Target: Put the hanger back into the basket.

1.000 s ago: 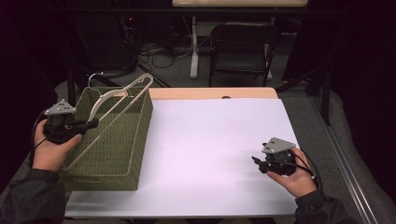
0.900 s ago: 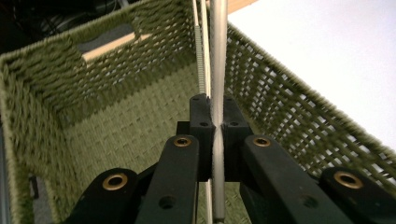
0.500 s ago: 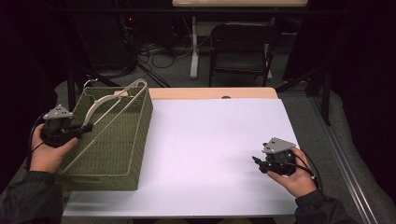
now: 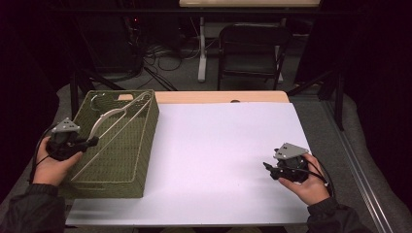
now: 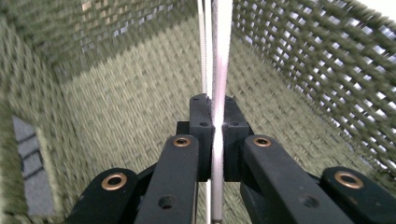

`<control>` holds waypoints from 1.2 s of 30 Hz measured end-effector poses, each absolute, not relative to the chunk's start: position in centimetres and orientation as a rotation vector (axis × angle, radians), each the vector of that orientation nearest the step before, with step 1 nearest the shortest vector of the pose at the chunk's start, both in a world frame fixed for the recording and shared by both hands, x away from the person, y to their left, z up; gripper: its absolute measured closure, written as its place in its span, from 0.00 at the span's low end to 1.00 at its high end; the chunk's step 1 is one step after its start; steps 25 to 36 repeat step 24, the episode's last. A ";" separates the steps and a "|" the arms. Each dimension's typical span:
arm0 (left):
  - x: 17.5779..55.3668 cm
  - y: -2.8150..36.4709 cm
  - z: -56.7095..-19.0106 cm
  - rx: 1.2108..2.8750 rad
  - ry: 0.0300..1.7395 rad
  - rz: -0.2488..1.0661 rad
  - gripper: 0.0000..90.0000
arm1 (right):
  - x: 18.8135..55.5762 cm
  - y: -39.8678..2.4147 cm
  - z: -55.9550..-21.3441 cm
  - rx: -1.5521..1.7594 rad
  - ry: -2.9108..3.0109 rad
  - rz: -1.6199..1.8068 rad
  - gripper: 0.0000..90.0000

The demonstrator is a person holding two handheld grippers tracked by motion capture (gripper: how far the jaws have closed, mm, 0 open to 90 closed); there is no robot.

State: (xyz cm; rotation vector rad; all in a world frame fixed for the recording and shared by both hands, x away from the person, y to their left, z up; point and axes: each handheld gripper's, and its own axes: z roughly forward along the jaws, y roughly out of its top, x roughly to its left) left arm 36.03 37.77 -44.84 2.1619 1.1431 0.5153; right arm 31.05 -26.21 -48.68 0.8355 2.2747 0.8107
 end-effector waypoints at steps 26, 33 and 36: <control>29.6 35.3 -38.8 2.001 0.938 0.778 0.49 | 30.3 -27.0 -48.4 0.859 2.248 0.842 0.43; 29.6 35.3 -38.8 2.001 0.938 0.778 0.49 | 30.3 -27.0 -48.4 0.859 2.248 0.842 0.43; 29.6 35.3 -38.8 2.001 0.938 0.778 0.49 | 30.3 -27.0 -48.4 0.859 2.248 0.842 0.43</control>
